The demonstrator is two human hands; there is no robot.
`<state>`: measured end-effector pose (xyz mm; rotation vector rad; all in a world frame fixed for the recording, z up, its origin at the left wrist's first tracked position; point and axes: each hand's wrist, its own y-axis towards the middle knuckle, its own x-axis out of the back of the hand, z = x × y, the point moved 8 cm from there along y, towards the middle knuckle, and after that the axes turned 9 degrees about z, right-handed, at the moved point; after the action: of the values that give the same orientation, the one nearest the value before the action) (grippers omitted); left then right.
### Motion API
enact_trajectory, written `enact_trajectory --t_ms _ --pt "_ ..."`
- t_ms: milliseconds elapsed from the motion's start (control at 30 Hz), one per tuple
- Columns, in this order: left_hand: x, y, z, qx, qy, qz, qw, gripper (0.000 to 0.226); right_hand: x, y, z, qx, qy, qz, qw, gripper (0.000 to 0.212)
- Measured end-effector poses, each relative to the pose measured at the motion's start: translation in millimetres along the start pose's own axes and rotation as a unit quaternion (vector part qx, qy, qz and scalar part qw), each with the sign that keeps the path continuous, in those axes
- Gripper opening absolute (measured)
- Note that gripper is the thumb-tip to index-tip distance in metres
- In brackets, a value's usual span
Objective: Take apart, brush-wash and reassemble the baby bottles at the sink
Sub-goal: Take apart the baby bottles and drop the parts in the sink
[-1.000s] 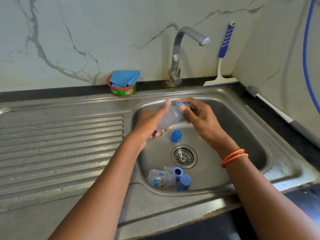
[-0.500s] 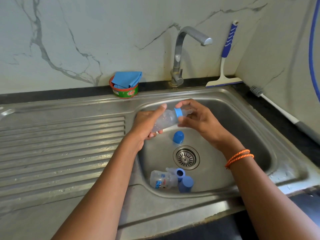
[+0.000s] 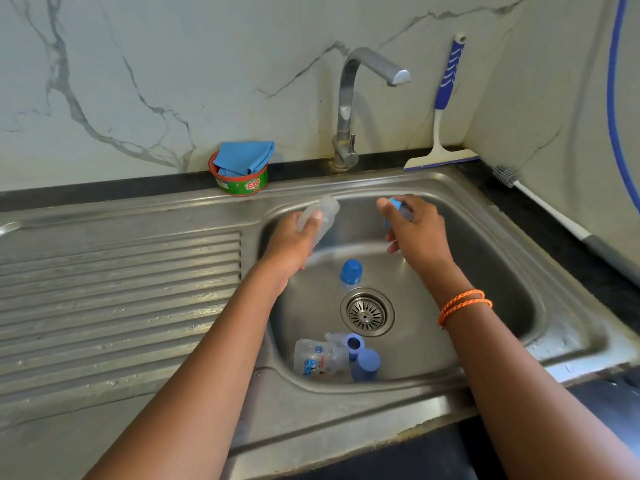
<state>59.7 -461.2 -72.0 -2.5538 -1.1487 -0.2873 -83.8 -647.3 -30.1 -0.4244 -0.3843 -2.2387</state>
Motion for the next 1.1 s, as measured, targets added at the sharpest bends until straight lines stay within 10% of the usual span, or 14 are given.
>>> enact_trajectory --t_ms 233,600,867,1100 --pt "-34.1 41.4 29.0 0.095 0.287 0.025 0.953 0.078 -5.3 3.6 -11.4 -0.030 -0.074 0.013 0.997 0.060" --pt "-53.9 55.0 33.3 0.086 0.449 -0.018 0.889 0.045 -14.5 4.2 -24.0 -0.049 -0.081 0.066 0.993 0.040" --pt "-24.5 36.2 -15.8 0.003 0.267 -0.025 0.963 0.027 -18.4 -2.0 -17.4 -0.063 -0.055 0.083 0.993 0.068" --pt "-19.6 -8.4 -36.5 -0.128 0.022 0.081 0.988 0.028 -37.1 -9.9 15.0 0.044 -0.036 0.115 0.992 0.045"
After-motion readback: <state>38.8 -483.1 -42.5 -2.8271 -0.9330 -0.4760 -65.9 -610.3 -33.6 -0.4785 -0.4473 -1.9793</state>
